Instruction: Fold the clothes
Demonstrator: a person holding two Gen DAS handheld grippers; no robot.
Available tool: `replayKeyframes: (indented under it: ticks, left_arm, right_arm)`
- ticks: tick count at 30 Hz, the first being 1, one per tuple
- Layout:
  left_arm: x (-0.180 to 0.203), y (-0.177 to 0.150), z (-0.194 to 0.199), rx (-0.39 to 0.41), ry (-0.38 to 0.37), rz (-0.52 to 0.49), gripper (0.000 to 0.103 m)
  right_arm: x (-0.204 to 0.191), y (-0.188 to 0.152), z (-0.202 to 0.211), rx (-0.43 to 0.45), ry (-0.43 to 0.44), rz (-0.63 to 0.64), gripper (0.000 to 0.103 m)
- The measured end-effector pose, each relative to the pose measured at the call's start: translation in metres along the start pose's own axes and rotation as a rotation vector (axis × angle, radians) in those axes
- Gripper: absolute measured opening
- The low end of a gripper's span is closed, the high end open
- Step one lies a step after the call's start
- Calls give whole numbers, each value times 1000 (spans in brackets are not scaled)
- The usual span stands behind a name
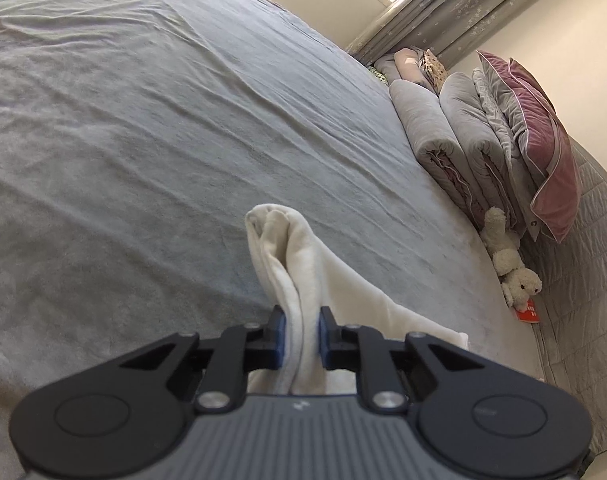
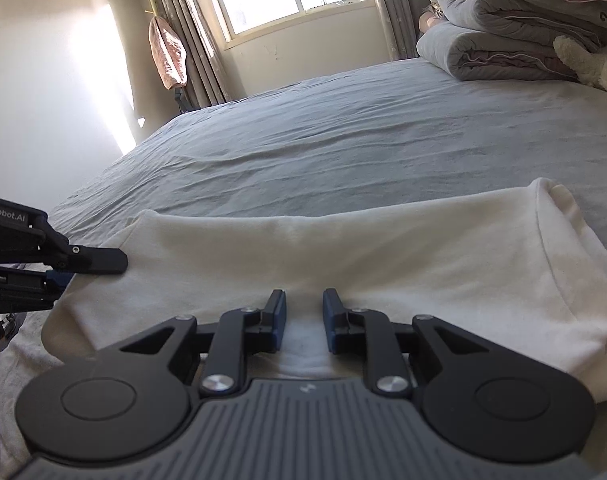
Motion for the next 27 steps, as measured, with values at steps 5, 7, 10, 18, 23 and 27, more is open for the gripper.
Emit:
replayKeyframes:
  ticks: [5, 7, 10, 18, 23, 27]
  left_arm:
    - [16, 6, 6, 0, 17, -10, 16]
    - [21, 7, 6, -5, 15, -3, 16]
    - [29, 6, 7, -3, 21, -3, 15]
    - [62, 4, 14, 3, 16, -66, 15]
    - [92, 1, 16, 12, -7, -121, 15]
    - [99, 0, 15, 15, 1, -143, 15]
  right_arm:
    - [-17, -10, 29, 45, -23, 140, 29]
    - [-24, -22, 31, 44, -31, 212, 29]
    - [-27, -29, 26, 32, -45, 256, 29]
    - [-27, -29, 34, 10, 6, 209, 28]
    - [-10, -12, 45, -7, 81, 53, 27]
    - [18, 20, 43, -17, 159, -150, 27]
Point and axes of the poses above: each gripper's, at about its wrist camera, not at the fingertips, and z roughly against the way its jaws point, x to its right, y to its top, the point moved 9 cm from there along -z, roughly the way its jaws point, and after that the axes turned 1 degree about x, right-handed, at the moved point
